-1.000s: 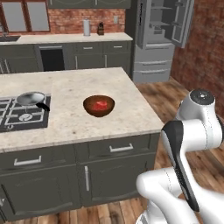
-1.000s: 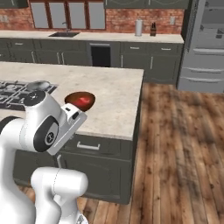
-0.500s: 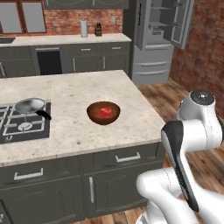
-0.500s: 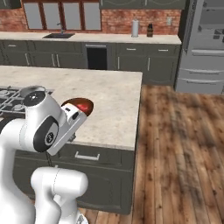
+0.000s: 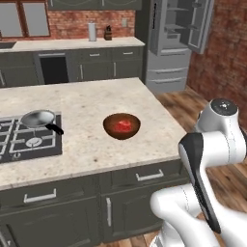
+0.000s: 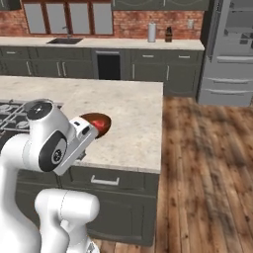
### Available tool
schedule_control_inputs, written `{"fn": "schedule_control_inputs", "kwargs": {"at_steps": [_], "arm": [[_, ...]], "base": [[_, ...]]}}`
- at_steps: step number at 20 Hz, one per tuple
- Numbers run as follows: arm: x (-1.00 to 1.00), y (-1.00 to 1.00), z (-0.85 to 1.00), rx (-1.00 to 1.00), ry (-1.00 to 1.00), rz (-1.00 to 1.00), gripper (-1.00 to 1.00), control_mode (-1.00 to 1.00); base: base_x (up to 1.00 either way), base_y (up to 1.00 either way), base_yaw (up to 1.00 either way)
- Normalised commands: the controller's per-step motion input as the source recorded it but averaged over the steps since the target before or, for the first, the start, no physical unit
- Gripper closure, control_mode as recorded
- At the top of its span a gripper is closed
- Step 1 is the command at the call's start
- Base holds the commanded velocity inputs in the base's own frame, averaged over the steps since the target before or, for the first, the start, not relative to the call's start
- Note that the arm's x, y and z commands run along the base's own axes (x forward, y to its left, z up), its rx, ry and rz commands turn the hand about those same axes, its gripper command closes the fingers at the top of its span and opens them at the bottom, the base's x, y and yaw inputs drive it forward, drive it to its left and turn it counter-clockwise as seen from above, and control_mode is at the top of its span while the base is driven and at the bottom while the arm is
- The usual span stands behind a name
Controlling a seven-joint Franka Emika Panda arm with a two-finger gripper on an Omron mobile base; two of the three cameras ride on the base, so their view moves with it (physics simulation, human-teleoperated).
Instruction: Place one of the steaks on the plate and the other in the bowl. Then place the bowl in the fridge.
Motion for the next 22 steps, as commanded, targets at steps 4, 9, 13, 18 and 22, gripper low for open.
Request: {"fn": "schedule_control_inputs", "kwargs": {"at_steps": [4, 9, 13, 18, 22], "arm": [[0.0, 0.0, 0.0, 0.0, 0.0, 0.0, 1.0, 1.0], [0.0, 0.0, 0.0, 0.0, 0.0, 0.0, 1.0, 1.0], [0.0, 0.0, 0.0, 0.0, 0.0, 0.0, 1.0, 1.0], [0.0, 0.0, 0.0, 0.0, 0.0, 0.0, 1.0, 1.0], [0.0, 0.0, 0.0, 0.0, 0.0, 0.0, 1.0, 1.0]], "base": [[0.41, 0.39, -0.03], [0.37, 0.31, -0.02], [0.4, 0.25, -0.01], [0.39, 0.25, -0.01], [0.33, 0.32, -0.01]]}}
